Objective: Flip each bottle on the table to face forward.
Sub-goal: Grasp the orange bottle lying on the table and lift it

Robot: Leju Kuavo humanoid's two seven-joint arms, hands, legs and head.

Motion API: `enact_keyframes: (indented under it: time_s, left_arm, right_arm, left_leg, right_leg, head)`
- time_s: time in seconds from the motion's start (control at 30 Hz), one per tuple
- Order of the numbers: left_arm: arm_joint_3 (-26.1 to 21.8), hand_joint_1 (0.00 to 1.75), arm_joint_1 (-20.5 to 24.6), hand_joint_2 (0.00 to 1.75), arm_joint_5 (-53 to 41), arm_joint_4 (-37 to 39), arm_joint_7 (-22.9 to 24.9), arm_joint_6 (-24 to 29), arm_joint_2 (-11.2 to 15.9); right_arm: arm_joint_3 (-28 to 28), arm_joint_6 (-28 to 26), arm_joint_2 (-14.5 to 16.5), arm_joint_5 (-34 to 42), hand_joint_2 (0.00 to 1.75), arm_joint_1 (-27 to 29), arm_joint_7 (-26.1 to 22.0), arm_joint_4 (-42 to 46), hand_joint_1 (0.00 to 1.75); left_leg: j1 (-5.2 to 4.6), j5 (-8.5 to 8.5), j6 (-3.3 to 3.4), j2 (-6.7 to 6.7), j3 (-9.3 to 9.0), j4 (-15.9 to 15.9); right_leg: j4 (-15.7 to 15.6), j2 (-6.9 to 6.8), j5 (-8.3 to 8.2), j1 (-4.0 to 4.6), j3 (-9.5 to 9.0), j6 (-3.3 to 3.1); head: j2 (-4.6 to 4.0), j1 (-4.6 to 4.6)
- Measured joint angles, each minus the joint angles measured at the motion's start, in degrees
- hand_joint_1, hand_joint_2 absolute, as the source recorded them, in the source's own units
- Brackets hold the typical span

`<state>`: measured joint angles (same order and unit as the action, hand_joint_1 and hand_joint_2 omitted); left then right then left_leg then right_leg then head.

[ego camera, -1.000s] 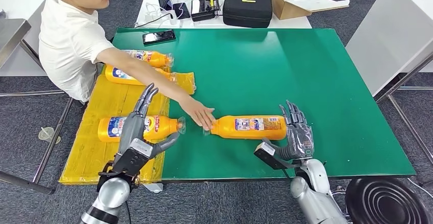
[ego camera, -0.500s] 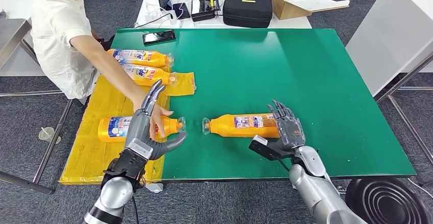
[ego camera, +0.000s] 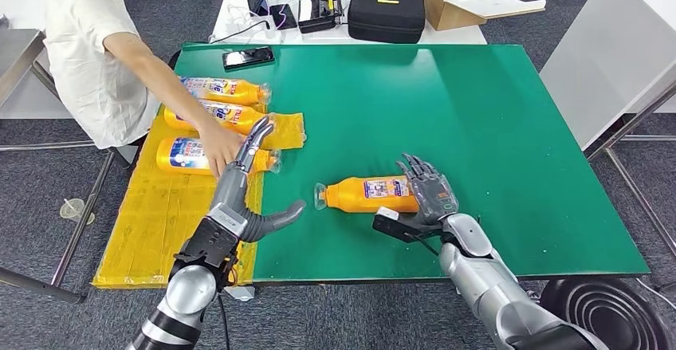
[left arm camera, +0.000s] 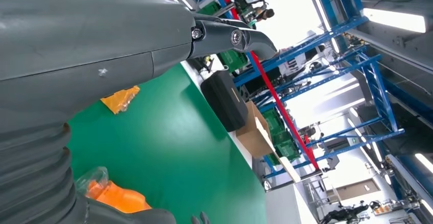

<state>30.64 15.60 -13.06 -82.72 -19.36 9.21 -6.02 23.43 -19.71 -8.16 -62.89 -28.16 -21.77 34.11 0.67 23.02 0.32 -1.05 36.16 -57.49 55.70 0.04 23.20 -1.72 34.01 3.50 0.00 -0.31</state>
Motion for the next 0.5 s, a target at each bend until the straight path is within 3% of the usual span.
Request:
enact_keyframes:
  time_s: [0.23, 0.37, 0.5]
  left_arm:
    - [0.11, 0.0, 0.71, 1.75, 0.32, 0.47, -0.01, -0.36, -0.08]
    - [0.3, 0.0, 0.75, 1.75, 0.5, 0.62, -0.01, -0.43, -0.08]
    - [0.44, 0.0, 0.76, 1.75, 1.01, 0.69, -0.03, -0.49, -0.08]
  right_arm:
    - [1.31, 2.4, 0.14, -0.06, 1.75, -1.99, 0.41, -2.21, 0.0]
    - [1.77, 4.72, 0.12, 0.13, 1.75, -2.59, 0.99, -2.94, 1.7]
    - [3.0, 10.46, -0.36, 0.62, 1.75, -4.27, 2.74, -3.79, 1.75]
  left_leg:
    - [0.0, -0.01, 0.0, 0.02, -0.05, 0.0]
    - [0.0, 0.0, 0.0, 0.06, -0.07, 0.0]
    - [0.0, 0.01, 0.0, 0.15, -0.19, 0.0]
  right_leg:
    - [0.0, 0.0, -0.01, 0.0, -0.03, 0.0]
    - [0.0, 0.01, -0.01, 0.0, -0.03, 0.0]
    - [-0.02, 0.02, -0.01, 0.0, -0.08, 0.0]
  head:
    - [0.0, 0.0]
    - [0.0, 0.0]
    - [0.0, 0.0]
